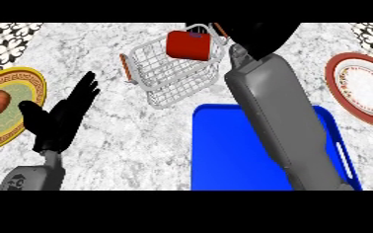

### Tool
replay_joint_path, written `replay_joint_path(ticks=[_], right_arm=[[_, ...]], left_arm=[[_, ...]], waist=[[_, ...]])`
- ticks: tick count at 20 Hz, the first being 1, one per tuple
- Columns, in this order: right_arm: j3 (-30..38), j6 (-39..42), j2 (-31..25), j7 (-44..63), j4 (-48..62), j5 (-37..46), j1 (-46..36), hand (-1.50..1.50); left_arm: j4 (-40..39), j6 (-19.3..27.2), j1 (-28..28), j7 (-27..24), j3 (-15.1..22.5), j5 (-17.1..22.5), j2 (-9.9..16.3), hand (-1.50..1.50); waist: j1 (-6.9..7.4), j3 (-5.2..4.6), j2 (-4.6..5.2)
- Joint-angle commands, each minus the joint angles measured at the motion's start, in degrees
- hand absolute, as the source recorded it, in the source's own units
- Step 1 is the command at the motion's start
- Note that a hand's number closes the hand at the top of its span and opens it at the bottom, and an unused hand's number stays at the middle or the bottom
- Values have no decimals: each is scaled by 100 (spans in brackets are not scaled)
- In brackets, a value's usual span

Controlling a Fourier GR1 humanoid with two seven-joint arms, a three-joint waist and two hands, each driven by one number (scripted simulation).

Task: Pick the can from the tray and place it in the tiered basket

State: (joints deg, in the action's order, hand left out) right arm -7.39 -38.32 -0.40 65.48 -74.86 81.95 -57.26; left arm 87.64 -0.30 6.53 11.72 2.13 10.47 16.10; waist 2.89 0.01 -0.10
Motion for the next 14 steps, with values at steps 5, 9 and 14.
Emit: replay_joint_path(ticks=[5, 9, 14], right_arm=[[195, -361, 39, 1628, -1610, 1033, 504, -150], [0, 67, 39, 1731, -2775, 1302, 1408, -150], [-589, 1083, 40, 1625, -4645, 1629, 2340, -150]], left_arm=[[-56, 56, -248, -63, -188, 3, 70, 0], [16, 176, -500, -262, -148, -122, -45, 0], [-26, 155, -348, -117, -258, -26, -6, 0]], waist=[[-335, -3, -140], [-412, 0, -126], [-559, -3, -137]])
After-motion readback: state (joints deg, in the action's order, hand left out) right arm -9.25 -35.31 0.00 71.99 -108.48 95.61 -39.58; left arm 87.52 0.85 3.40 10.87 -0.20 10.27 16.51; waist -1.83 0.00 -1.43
